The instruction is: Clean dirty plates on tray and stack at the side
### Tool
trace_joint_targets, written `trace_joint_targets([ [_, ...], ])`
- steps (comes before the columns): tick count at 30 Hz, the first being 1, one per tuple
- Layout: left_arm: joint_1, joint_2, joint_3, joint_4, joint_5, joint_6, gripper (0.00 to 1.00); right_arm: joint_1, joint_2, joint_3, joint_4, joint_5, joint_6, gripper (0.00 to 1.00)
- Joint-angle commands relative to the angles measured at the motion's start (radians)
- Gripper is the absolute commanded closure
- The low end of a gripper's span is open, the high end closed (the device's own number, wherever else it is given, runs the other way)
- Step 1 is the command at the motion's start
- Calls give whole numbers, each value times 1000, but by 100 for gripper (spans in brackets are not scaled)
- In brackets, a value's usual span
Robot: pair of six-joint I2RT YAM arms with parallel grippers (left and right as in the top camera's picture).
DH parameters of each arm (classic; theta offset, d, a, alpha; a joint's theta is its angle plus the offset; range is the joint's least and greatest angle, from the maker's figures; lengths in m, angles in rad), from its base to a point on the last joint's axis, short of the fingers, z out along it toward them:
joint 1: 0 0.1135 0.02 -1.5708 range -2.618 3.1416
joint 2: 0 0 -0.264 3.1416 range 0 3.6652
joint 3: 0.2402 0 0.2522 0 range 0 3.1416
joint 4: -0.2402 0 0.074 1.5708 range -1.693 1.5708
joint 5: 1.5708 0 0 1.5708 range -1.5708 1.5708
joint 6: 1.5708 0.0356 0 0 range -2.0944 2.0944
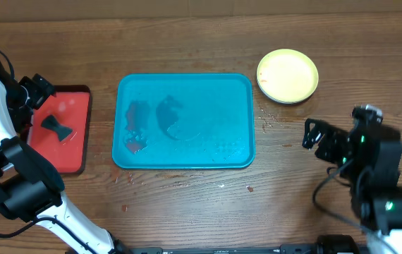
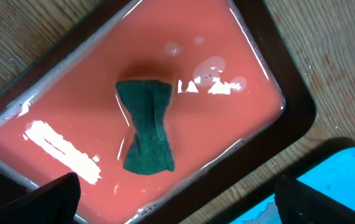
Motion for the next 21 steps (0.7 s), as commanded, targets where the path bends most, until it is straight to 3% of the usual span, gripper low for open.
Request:
trace_joint_targets([
  [1,-7,-6,10,0,5,13,0,3,-120,-139,103,-2,1,0],
  [8,-7,-6,10,0,5,13,0,3,-337,-370,288,-16,0,0],
  [21,-7,-6,10,0,5,13,0,2,-690,-575,330,-8,-25,0],
])
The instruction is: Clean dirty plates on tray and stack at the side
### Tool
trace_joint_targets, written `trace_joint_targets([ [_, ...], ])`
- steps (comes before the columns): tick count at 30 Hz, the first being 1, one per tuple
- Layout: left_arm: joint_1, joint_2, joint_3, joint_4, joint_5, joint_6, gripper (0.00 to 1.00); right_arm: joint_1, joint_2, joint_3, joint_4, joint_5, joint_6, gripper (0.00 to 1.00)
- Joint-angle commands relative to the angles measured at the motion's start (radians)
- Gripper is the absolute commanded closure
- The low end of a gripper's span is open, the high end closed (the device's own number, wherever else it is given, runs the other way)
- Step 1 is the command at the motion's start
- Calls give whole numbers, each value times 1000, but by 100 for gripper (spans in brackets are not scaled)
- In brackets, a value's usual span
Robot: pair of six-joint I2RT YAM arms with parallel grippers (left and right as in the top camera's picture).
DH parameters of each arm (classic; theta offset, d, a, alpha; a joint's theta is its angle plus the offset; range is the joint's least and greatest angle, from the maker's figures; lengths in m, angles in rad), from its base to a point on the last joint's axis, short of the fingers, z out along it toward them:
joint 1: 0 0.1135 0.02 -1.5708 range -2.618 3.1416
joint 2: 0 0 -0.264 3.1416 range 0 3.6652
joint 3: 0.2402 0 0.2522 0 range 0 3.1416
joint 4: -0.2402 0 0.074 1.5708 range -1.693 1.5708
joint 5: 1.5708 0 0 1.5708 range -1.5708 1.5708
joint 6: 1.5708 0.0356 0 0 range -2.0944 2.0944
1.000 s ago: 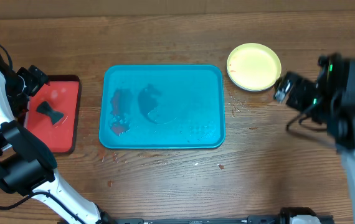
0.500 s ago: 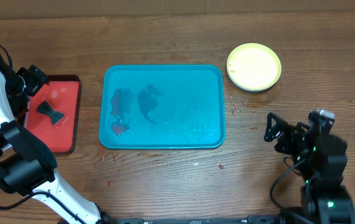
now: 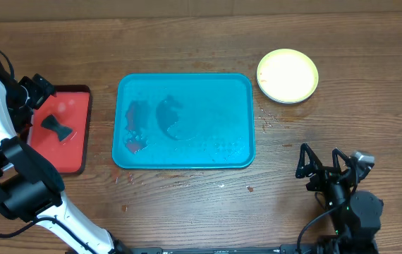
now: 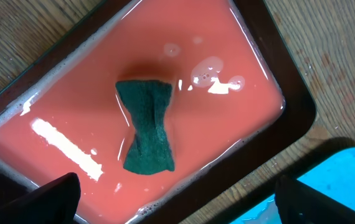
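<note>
The blue tray [image 3: 187,152] lies mid-table with red smears [image 3: 136,130] and a wet round mark at its left; no plate is on it. A single pale yellow plate [image 3: 288,75] rests on the table beyond the tray's right corner. At the far left, a dark green sponge [image 4: 146,134] lies in the pink liquid of a red basin [image 3: 81,120]. My left gripper [image 4: 180,208] hangs open over the basin's near edge, holding nothing. My right gripper [image 3: 319,164] is open and empty by the table's front right edge.
Small red spots and crumbs [image 3: 127,176] dot the wood in front of the tray. The tray's blue corner [image 4: 345,180] shows just right of the basin's dark rim [image 4: 296,93].
My right arm has drawn back from the table's right side, level with the tray's front edge, to the front right edge, its gripper still open. The left gripper, sponge and plate have not moved.
</note>
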Motion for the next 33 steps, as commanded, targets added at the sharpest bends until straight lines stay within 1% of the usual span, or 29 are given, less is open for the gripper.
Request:
trace_joint_targets([
  [1,-7,-6,10,1,4,13,0,2,-65,-38,17,3,-35,0],
  [3,-7,-6,10,1,4,13,0,2,-94,-62,36,2,-59,0],
  [6,-7,-6,10,1,4,13,0,2,-92,-70,71,5,-85,0],
  [11,-7,-6,10,1,4,13,0,2,-92,-73,84,49,-85,0],
  [16,-7,-6,10,1,4,13,0,2,-92,-113,184,73,-93,0],
  [18,-7,-6,10,1,4,13,0,2,-92,-145,258,72,-97,0],
  [23,-7,-6,10,1,4,13,0,3,-92,-146,268,76,-120,0],
  [27,-7,-6,10,1,4,13,0,3,-92,-146,250,69,-174,0],
  [33,-6,-6,10,1,4,13,0,3,-92,-146,251,73,-175,0],
])
